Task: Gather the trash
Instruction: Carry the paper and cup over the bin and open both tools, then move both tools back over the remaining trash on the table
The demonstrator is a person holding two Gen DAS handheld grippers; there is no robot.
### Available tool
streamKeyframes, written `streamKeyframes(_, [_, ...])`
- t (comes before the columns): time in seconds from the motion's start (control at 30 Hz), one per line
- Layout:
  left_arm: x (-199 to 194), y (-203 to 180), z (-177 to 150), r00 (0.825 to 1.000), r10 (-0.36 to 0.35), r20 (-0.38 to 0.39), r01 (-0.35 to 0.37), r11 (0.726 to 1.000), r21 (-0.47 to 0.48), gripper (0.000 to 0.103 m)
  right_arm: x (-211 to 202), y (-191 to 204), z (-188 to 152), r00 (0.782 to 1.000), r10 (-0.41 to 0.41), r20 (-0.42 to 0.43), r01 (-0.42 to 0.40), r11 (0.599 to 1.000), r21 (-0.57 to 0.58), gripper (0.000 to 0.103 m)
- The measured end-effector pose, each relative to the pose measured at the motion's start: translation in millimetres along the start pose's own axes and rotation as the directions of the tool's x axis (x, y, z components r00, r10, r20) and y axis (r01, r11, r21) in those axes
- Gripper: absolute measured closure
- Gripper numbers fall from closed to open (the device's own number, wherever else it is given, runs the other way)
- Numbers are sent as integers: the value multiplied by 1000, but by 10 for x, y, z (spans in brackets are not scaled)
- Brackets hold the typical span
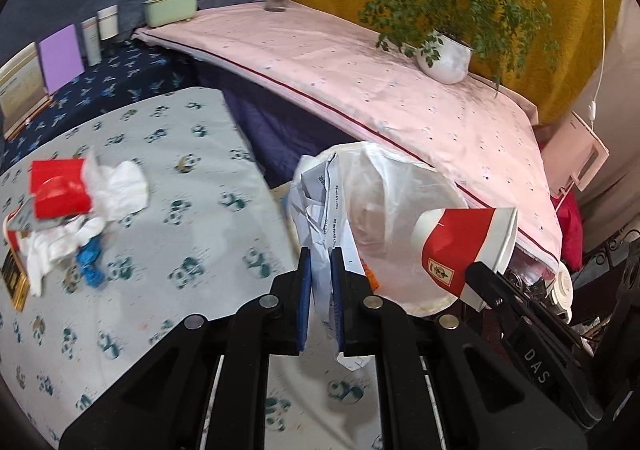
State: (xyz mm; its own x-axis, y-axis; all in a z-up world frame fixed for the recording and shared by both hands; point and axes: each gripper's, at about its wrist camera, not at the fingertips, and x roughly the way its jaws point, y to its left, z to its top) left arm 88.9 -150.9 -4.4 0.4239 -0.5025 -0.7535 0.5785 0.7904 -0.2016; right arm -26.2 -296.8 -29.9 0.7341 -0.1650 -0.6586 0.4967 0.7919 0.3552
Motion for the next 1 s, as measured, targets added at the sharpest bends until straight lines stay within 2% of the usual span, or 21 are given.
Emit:
streamKeyframes(0.2, [318,-244,139,999,-27,-20,28,999,41,93,115,-230,45,999,-32,-8,32,999,34,100])
streamKeyframes(0.33, [497,-329,226,998,-58,-31,60,997,46,91,230,-303,66,999,-41,-21,42,998,45,100])
streamKeyframes(0.37, [527,-340,242,998,-62,-32,63,997,44,87,267,-313,72,999,-42,-25,43,998,46,100])
streamKeyframes(0.4, [563,-352,260,997,-65,-30,66,997,42,76,299,-332,83,999,-42,-28,43,998,47,100])
streamKeyframes(0.43, [587,-357,274,998,-62,-26,63,997,40,58,333,-329,91,999,-42,-33,44,998,46,100])
streamKeyframes(0.5, [603,-339,285,999,-50,-13,50,998,28,39,385,-316,101,998,-45,-39,46,998,42,99])
streamKeyframes(0.53, [601,-326,289,999,-42,-2,42,999,22,34,403,-304,102,998,-44,-40,46,998,39,97])
streamKeyframes(0.57, [597,-312,292,999,-38,3,38,999,20,33,413,-288,103,998,-43,-39,45,998,36,94])
streamKeyframes(1.0, [472,29,200,1000,20,9,-20,999,-38,31,418,-84,56,998,-42,-39,43,999,22,84])
